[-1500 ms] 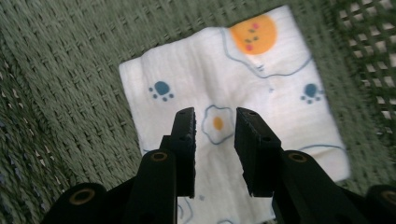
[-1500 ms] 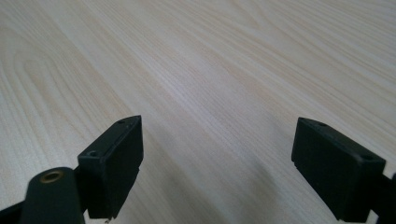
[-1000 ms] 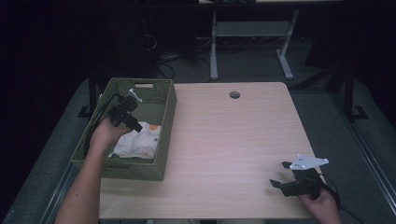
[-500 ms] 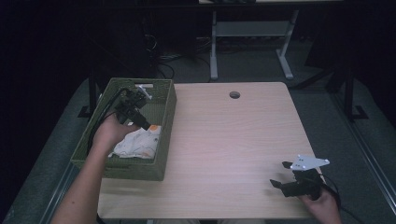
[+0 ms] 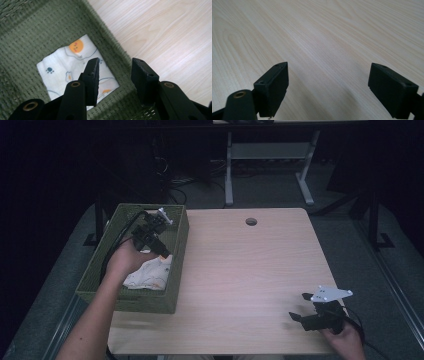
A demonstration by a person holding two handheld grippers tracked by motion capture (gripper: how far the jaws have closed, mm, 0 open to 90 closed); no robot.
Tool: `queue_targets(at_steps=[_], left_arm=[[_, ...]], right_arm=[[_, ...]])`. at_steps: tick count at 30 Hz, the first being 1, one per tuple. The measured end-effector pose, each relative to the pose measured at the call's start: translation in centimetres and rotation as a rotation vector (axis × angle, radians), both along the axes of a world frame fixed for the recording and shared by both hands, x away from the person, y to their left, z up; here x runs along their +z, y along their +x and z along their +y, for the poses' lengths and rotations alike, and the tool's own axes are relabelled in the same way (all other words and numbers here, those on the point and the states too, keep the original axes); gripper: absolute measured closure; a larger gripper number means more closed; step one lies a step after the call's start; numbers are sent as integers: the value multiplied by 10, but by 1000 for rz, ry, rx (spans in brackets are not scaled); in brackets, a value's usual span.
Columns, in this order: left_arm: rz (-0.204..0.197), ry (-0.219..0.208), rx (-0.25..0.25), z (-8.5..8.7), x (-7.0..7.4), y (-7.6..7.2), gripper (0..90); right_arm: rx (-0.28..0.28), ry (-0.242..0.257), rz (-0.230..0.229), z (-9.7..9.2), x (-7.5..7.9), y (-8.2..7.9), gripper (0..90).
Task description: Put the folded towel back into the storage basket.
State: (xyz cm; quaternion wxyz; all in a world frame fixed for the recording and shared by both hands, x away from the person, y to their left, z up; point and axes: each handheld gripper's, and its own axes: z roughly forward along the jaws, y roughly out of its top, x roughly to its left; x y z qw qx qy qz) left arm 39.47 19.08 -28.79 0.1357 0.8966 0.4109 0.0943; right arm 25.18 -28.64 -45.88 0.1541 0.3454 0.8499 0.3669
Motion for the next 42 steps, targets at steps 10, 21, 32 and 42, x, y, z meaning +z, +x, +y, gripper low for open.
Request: queue_targets(at_steps=[10, 21, 32, 42], left_arm=[[-4, -1, -52, -28, -1, -5, 575], [-2, -3, -78, -45, -7, -7, 562], [-12, -1, -97, -61, -8, -9, 552], [-23, -13, -114, -80, -10, -11, 525]], right_arm=[[0, 4, 2, 0, 0, 0, 164], [-4, 4, 0, -2, 0, 0, 164], [-8, 8, -2, -2, 1, -1, 164], [-8, 8, -1, -2, 2, -2, 164]])
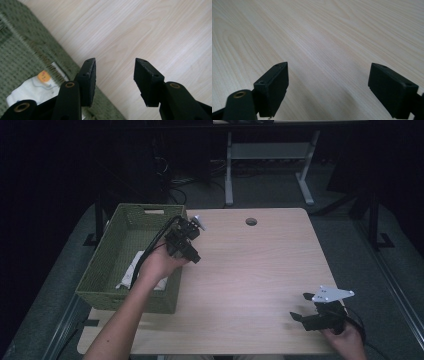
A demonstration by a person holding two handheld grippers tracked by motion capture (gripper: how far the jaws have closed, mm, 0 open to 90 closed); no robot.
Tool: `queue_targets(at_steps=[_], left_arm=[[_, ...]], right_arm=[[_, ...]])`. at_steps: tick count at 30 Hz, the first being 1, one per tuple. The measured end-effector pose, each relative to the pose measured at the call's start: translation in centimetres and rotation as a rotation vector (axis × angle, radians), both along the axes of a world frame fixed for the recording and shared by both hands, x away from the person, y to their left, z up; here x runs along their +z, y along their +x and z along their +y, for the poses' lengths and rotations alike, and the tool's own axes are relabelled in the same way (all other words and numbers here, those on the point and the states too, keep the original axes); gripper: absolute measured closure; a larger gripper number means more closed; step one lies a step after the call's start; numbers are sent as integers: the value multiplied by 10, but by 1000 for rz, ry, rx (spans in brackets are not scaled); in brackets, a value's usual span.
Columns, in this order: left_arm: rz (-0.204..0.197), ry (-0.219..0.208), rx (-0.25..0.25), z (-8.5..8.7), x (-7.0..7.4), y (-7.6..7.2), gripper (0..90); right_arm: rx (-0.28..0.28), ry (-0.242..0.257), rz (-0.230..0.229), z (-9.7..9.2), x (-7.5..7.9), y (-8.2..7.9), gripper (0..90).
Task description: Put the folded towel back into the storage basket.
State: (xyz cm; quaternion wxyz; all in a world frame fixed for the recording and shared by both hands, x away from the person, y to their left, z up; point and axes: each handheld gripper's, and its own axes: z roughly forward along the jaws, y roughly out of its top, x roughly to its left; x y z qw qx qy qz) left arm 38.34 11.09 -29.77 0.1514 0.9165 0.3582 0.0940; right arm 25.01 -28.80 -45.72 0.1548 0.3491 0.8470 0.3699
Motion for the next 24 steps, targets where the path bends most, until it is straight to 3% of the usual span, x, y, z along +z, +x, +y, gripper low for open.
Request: queue_targets(at_steps=[15, 24], left_arm=[[4, -10, -44, -36, -14, -5, 501], [11, -40, -82, -62, -27, -13, 486]], right_arm=[[1, -3, 0, 0, 0, -1, 164], [4, -9, -3, -1, 0, 0, 164]])
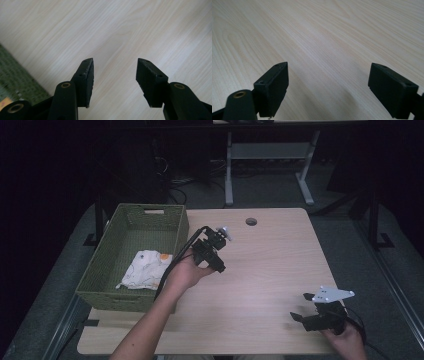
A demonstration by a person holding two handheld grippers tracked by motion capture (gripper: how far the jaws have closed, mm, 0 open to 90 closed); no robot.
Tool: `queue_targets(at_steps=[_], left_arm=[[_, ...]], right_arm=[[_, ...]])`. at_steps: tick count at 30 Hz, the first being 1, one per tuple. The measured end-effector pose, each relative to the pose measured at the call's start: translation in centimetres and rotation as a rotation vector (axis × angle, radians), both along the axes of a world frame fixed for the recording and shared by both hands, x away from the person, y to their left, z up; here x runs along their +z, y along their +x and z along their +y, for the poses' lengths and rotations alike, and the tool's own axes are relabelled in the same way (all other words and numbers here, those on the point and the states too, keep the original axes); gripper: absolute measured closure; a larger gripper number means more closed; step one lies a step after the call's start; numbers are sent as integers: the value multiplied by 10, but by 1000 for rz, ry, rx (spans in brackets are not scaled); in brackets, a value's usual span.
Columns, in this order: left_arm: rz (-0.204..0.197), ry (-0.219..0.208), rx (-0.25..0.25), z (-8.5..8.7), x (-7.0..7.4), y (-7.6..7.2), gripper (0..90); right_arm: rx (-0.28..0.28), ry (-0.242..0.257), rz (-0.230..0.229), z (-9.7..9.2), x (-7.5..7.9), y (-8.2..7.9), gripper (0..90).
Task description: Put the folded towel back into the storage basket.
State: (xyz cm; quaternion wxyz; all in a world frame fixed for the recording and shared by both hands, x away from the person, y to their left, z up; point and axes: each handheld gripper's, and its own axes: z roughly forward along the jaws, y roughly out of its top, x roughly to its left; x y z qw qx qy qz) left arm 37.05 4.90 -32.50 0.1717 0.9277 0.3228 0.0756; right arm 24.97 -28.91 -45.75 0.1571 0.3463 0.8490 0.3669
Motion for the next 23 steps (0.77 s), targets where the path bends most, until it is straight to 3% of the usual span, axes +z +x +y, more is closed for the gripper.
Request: queue_targets(at_steps=[15, 23], left_arm=[[7, -40, -23, -28, -27, -15, 436], [19, -49, -65, -41, -44, -28, 392]], right_arm=[[-10, 5, -9, -3, 2, -2, 164], [-12, 8, -8, -3, 2, -2, 164]])
